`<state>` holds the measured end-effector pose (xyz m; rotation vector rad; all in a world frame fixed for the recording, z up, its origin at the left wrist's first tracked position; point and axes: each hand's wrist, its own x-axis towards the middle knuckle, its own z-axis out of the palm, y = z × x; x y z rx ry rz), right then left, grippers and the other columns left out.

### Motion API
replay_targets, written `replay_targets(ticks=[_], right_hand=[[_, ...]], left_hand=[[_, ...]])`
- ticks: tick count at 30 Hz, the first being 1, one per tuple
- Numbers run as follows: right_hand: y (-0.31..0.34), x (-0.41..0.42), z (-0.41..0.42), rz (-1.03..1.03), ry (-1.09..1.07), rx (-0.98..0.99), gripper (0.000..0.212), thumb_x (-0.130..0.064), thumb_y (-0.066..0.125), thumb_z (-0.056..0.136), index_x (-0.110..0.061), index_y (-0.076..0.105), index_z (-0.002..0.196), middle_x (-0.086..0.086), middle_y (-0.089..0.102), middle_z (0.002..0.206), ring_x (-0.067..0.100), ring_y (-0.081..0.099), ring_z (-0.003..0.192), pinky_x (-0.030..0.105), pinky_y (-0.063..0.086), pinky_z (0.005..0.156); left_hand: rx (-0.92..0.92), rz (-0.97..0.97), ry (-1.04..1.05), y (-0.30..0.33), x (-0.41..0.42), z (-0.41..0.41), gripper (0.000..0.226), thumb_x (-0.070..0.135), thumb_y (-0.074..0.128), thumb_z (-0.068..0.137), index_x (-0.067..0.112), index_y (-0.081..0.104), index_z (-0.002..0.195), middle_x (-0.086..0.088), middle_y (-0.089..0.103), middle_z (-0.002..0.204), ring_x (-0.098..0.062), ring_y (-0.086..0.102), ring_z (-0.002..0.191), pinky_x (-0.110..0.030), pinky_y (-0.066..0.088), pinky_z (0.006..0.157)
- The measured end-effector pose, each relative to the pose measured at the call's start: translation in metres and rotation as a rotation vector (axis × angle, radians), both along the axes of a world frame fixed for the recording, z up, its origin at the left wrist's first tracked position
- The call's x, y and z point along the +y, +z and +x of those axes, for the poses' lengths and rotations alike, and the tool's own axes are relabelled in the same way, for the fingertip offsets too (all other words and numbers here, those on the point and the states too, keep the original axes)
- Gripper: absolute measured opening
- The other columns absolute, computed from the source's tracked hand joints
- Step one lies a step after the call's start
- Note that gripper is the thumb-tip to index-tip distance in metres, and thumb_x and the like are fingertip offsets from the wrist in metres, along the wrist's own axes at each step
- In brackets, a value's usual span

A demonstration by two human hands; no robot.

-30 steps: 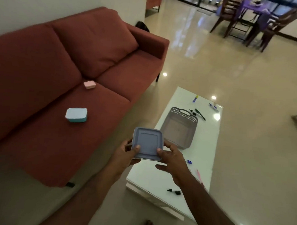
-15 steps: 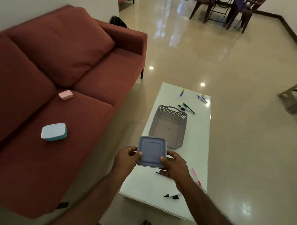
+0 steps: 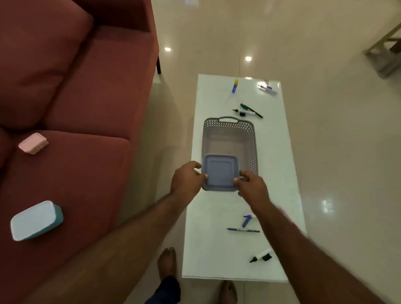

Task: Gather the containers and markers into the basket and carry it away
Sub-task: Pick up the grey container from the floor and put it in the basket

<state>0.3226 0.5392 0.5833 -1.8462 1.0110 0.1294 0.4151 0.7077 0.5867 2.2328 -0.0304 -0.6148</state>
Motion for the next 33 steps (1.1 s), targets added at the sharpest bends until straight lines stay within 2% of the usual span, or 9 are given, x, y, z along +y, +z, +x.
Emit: replay_targets(ticks=[4, 7, 11, 14, 19, 26, 33], right_hand=[[-0.060, -0.026, 0.045, -0.113, 0.082, 0.078, 0.043, -0.018, 0.070, 0.087, -0.007, 0.064, 0.128, 0.014, 0.071, 0.115, 0.032, 0.066, 0.104, 0.041, 0.051, 0.097], [-0.105, -0.043, 0.069, -0.218, 0.171, 0.134, 0.030, -0.017, 0.069, 0.086, -0.007, 0.071, 0.114, 0.014, 0.072, 0.111, 0.031, 0.066, 0.104, 0.032, 0.049, 0.089], [-0.159, -0.060, 0.085, -0.208, 0.162, 0.178, 0.014, -0.011, 0.069, 0.082, -0.001, 0.074, 0.092, 0.019, 0.073, 0.091, 0.029, 0.066, 0.082, 0.030, 0.049, 0.072], [-0.188, -0.066, 0.090, -0.168, 0.124, 0.172, 0.010, -0.008, 0.069, 0.081, 0.000, 0.073, 0.087, 0.021, 0.072, 0.086, 0.034, 0.069, 0.083, 0.037, 0.055, 0.075], [-0.218, -0.065, 0.101, -0.127, 0.103, 0.167, 0.013, -0.007, 0.070, 0.082, -0.003, 0.073, 0.094, 0.016, 0.073, 0.090, 0.033, 0.070, 0.089, 0.047, 0.058, 0.086], [-0.234, -0.067, 0.100, -0.192, 0.146, 0.207, 0.032, -0.009, 0.074, 0.081, -0.006, 0.071, 0.113, 0.013, 0.072, 0.108, 0.030, 0.067, 0.103, 0.039, 0.054, 0.094], [-0.241, -0.066, 0.097, -0.179, 0.150, 0.229, 0.045, -0.020, 0.079, 0.081, -0.009, 0.066, 0.122, 0.014, 0.071, 0.115, 0.029, 0.067, 0.104, 0.042, 0.054, 0.094]], left_hand=[[-0.019, 0.125, -0.110, -0.059, -0.025, 0.044, 0.027, 0.027, 0.069, 0.084, 0.015, 0.070, 0.108, -0.002, 0.072, 0.096, -0.024, 0.066, 0.091, -0.029, 0.051, 0.075], [-0.041, 0.206, -0.208, -0.102, -0.045, 0.066, 0.027, 0.029, 0.066, 0.086, 0.014, 0.070, 0.108, -0.005, 0.071, 0.104, -0.026, 0.065, 0.097, -0.028, 0.049, 0.076], [-0.049, 0.317, -0.331, -0.151, -0.065, 0.084, 0.019, 0.028, 0.058, 0.090, 0.014, 0.067, 0.099, -0.007, 0.069, 0.102, -0.027, 0.064, 0.094, -0.029, 0.044, 0.069], [-0.073, 0.390, -0.408, -0.177, -0.073, 0.089, 0.022, 0.029, 0.056, 0.091, 0.014, 0.064, 0.106, -0.007, 0.066, 0.109, -0.029, 0.063, 0.099, -0.030, 0.044, 0.072], [-0.181, 0.443, -0.468, -0.203, -0.076, 0.093, 0.029, 0.029, 0.054, 0.091, 0.013, 0.059, 0.116, -0.009, 0.061, 0.116, -0.030, 0.062, 0.105, -0.030, 0.039, 0.072], [-0.350, 0.530, -0.649, -0.212, -0.079, 0.086, 0.020, 0.021, 0.052, 0.090, 0.013, 0.065, 0.104, -0.007, 0.059, 0.105, -0.029, 0.064, 0.090, -0.032, 0.042, 0.069], [-0.410, 0.557, -0.753, -0.214, -0.076, 0.077, 0.018, 0.020, 0.055, 0.091, 0.013, 0.067, 0.103, -0.009, 0.057, 0.118, -0.024, 0.060, 0.078, -0.031, 0.044, 0.063]])
